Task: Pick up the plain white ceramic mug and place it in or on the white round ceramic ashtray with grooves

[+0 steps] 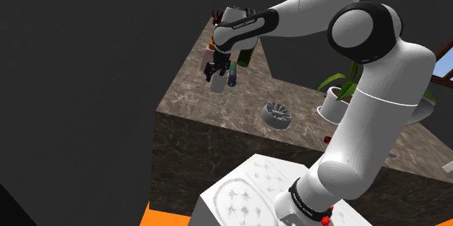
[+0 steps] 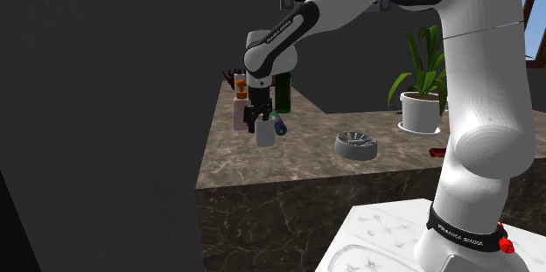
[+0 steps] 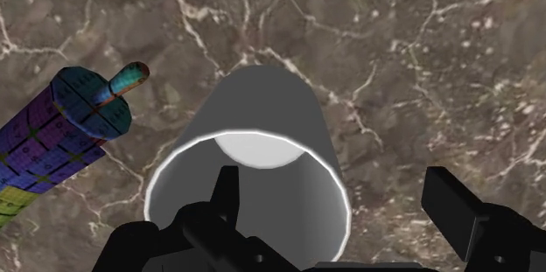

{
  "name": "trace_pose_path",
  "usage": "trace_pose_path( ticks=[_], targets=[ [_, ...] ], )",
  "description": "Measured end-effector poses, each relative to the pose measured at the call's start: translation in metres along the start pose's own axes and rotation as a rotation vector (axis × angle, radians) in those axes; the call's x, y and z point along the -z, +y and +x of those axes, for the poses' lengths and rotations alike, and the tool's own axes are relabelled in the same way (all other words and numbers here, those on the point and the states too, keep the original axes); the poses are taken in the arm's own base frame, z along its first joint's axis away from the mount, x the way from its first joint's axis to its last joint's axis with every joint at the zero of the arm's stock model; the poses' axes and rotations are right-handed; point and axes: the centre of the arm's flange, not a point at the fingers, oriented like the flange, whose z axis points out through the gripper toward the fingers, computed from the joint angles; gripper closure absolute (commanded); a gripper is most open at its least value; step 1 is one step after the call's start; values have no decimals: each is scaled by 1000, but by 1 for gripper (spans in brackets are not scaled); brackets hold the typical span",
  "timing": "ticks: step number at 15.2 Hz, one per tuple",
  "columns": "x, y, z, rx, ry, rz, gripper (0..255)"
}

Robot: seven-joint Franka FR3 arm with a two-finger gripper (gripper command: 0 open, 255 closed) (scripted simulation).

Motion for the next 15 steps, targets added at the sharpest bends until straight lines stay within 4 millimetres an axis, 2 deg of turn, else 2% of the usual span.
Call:
trace_pose_path(
  ticks=[3,4,15],
  targets=[
    [0,0,0,0,0,0,0],
    [0,0,0,0,0,0,255],
    [2,1,-1,0,0,0,255]
  ],
)
